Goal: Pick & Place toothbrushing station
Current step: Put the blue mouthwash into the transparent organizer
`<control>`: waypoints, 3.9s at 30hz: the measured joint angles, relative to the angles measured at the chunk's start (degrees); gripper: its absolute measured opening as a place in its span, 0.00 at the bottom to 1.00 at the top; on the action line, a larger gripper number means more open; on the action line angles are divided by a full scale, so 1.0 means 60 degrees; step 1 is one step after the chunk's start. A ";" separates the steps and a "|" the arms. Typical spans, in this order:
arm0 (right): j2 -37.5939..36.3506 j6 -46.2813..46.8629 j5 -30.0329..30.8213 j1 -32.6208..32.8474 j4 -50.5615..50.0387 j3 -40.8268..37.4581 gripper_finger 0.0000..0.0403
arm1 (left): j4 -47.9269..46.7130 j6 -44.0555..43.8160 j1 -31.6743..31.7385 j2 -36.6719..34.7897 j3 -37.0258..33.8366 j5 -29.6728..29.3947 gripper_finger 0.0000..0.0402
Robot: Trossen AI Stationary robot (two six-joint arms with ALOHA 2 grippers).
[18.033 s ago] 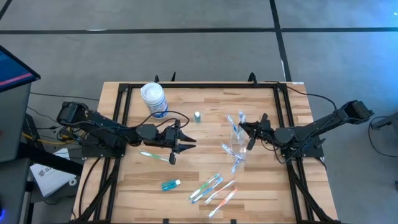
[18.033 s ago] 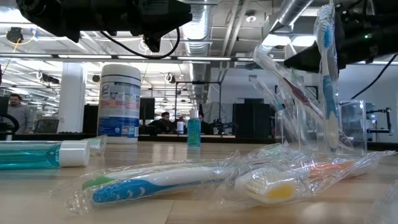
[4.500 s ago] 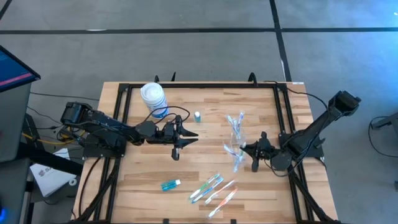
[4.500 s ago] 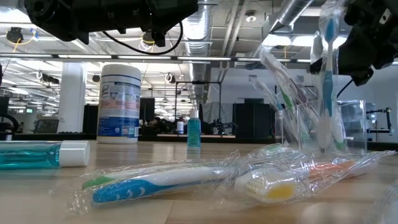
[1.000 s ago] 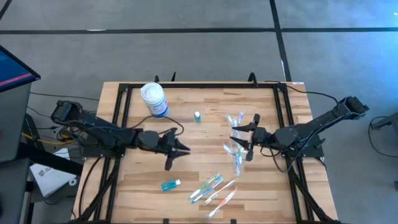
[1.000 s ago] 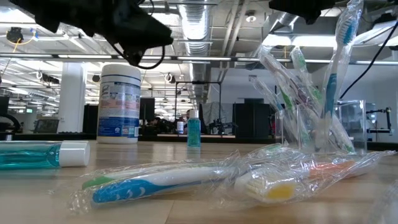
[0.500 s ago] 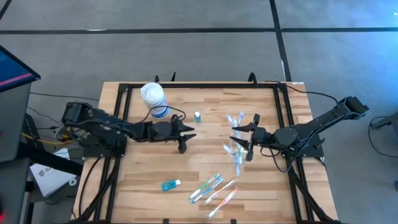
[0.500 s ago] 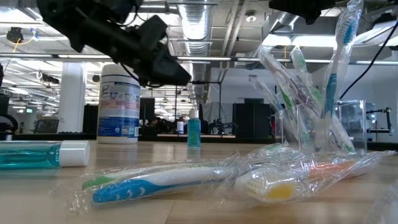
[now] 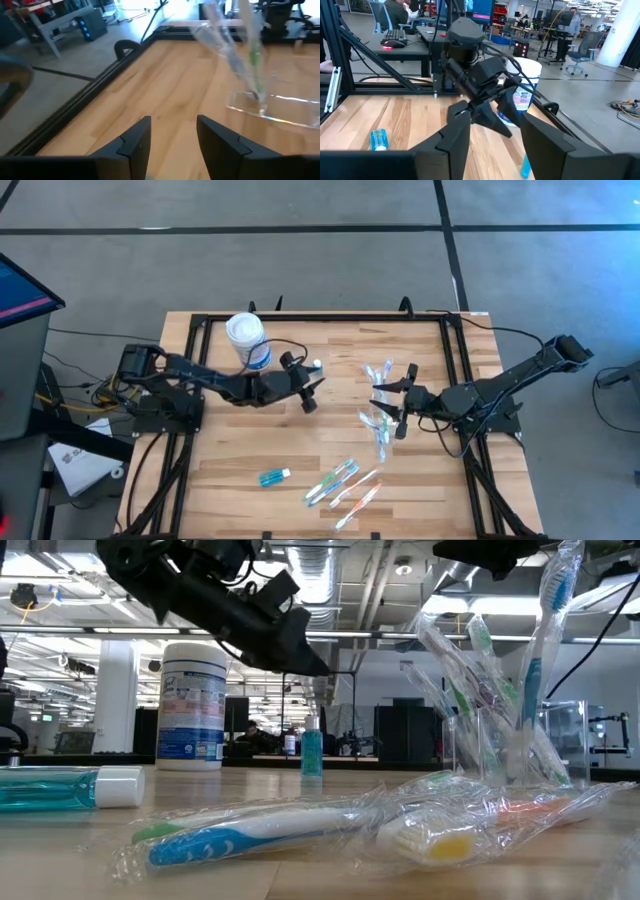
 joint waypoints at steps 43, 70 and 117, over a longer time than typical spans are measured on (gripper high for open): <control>-0.0004 -0.0080 0.0004 -0.0073 0.0080 0.0000 0.40 | 0.2008 -0.0570 0.1498 0.1631 0.0017 0.1086 0.41; -0.0004 -0.0084 0.0004 -0.0073 0.0040 0.0000 0.39 | 0.2345 -0.0819 0.1764 0.2082 0.0015 0.0978 0.54; -0.0004 -0.0078 0.0004 -0.0124 0.0007 0.0000 0.37 | 0.2460 -0.1341 0.1859 0.2484 -0.0364 0.1432 0.57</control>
